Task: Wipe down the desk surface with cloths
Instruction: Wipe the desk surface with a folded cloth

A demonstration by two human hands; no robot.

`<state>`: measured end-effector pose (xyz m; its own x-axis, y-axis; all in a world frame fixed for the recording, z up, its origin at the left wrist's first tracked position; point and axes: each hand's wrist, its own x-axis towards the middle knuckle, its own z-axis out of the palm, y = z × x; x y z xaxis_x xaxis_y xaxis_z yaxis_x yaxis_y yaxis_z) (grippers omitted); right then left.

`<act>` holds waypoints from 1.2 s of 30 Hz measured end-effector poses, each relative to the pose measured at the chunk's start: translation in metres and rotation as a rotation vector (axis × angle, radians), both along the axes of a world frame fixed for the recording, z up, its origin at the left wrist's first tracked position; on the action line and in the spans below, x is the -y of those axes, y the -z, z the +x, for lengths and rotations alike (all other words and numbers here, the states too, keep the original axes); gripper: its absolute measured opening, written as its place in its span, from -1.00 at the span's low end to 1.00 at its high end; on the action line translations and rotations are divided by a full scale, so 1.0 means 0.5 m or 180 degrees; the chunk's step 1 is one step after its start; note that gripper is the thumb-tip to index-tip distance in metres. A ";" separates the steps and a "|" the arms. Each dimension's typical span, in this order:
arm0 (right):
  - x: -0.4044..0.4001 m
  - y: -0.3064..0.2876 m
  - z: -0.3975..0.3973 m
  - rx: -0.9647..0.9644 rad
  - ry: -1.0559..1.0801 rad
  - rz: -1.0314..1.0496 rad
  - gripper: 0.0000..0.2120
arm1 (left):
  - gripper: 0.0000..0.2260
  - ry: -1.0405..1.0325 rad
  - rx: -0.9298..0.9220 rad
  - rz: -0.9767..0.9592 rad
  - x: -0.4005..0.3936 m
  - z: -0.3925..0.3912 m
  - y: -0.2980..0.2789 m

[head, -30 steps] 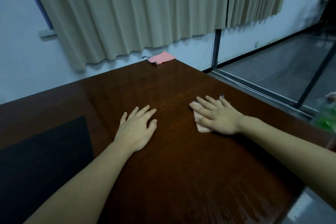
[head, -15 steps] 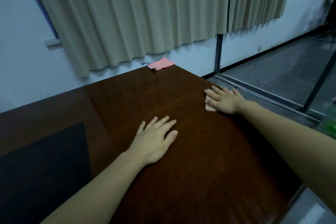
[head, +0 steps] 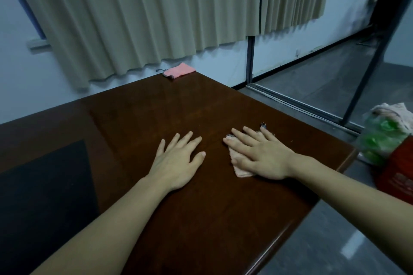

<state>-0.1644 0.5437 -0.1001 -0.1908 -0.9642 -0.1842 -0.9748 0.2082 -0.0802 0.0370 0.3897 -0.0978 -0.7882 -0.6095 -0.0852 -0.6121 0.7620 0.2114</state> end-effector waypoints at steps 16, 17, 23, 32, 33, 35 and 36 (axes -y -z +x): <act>0.095 0.000 -0.159 -0.0116 0.0926 0.0048 -0.38 | -0.49 -0.0026 -0.0011 0.0027 -0.037 -0.019 0.008; 0.077 -0.001 -0.138 -0.0089 0.0817 0.0048 -0.38 | -0.49 -0.0030 0.0028 0.0012 -0.038 -0.020 0.005; -0.071 -0.002 -0.001 -0.0032 0.0049 0.0005 -0.41 | -0.48 -0.0075 0.0166 -0.0154 -0.060 -0.027 -0.011; -0.086 -0.004 -0.167 -0.0081 0.0966 -0.0020 -0.40 | -0.49 0.0215 -0.0056 -0.0074 -0.150 -0.027 -0.029; -0.085 -0.004 -0.186 -0.0052 0.1085 -0.0015 -0.40 | -0.49 0.0234 -0.0048 -0.0078 -0.153 -0.026 -0.031; -0.084 -0.005 -0.200 -0.0025 0.1206 0.0008 -0.40 | -0.50 0.0231 -0.0048 -0.0072 -0.157 -0.023 -0.035; -0.082 -0.005 -0.193 -0.0041 0.1224 0.0018 -0.40 | -0.50 0.0216 -0.0046 -0.0062 -0.156 -0.023 -0.035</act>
